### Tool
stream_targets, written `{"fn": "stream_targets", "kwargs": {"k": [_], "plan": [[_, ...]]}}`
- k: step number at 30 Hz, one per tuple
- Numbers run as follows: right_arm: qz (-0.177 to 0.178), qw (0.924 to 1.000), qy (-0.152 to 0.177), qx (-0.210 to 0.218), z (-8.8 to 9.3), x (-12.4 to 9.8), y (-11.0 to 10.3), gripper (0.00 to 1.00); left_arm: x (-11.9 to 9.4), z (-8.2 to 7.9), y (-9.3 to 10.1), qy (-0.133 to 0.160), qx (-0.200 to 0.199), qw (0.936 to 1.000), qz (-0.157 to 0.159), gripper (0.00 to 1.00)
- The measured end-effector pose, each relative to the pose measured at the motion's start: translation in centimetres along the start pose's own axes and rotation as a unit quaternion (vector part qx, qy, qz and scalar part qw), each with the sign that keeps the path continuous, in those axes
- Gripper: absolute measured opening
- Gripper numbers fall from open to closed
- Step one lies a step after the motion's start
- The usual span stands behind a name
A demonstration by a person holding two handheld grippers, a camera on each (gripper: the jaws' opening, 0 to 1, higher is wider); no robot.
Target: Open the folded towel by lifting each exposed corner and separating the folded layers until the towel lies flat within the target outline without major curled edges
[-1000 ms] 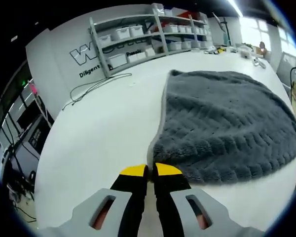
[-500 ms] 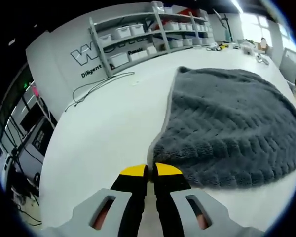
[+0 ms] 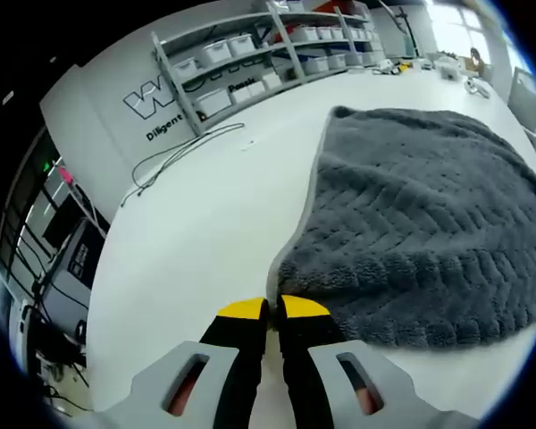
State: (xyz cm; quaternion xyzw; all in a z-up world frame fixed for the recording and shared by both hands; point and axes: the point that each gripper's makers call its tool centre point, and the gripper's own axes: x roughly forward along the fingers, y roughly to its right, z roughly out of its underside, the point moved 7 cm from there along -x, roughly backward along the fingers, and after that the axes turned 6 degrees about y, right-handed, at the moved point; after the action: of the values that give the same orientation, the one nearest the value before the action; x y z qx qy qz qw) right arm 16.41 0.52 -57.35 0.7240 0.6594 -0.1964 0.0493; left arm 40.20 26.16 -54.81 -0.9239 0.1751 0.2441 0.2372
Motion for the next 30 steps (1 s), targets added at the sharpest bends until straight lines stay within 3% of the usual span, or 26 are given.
{"fn": "stream_targets", "kwargs": {"k": [30], "plan": [[0.014, 0.9996, 0.005, -0.026, -1.1, 3.0, -0.2, 0.0, 1.0, -0.7, 0.4, -0.015, -0.001, 0.9999, -0.005, 0.05]]}}
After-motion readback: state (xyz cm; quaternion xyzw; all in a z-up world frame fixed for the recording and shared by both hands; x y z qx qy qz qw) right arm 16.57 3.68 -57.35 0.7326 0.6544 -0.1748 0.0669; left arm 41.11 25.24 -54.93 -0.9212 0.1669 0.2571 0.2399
